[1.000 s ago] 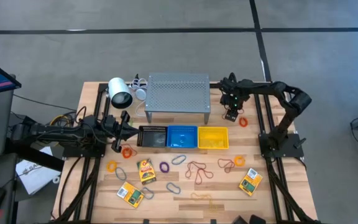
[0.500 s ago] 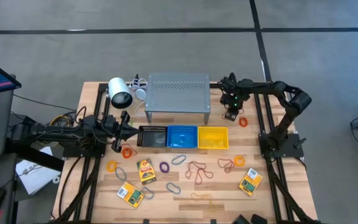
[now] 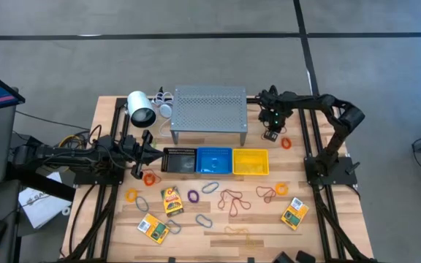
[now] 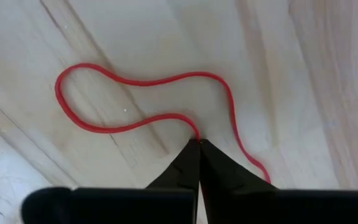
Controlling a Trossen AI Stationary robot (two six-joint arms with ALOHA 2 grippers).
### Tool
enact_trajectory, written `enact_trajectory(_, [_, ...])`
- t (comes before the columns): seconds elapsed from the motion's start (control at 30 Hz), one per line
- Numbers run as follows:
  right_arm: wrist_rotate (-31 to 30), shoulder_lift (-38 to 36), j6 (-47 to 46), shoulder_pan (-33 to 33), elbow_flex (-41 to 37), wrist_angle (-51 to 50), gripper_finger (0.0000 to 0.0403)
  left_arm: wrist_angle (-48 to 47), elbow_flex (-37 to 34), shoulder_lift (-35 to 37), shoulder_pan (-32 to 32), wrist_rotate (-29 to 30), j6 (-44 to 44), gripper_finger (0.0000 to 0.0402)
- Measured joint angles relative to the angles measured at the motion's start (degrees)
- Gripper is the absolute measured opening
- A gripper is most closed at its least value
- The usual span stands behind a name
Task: Pick & Place Office Desk Supplies
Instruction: Put the red rubber band into the blue bin
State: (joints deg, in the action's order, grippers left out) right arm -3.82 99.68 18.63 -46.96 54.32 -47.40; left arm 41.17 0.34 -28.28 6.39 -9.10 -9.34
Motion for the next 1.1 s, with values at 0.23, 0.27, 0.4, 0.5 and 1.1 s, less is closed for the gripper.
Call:
enact_trajectory(0.23, [-3.4,-3.7,-0.2,0.9,2.7,-4.9,0.0,0.0,0.0,0.0,0.0,0.0,0.0,0.0003])
enact_trajectory(0.27, [-3.5,-4.1,-0.5,1.1,2.8,-5.3,0.0,0.0,0.0,0.0,0.0,0.0,0.0,0.0003])
enact_trajectory(0.4, [-4.3,-6.6,-0.7,1.5,3.3,-6.1,0.0,0.0,0.0,0.0,0.0,0.0,0.0,0.0003])
enact_trajectory(0.5, [-4.3,-8.8,-1.1,1.7,3.2,-6.3,0.0,0.0,0.0,0.0,0.0,0.0,0.0,0.0003])
enact_trajectory(1.1, [-3.7,-29.5,-5.0,5.1,3.4,-6.5,0.0,0.0,0.0,0.0,0.0,0.0,0.0,0.0003])
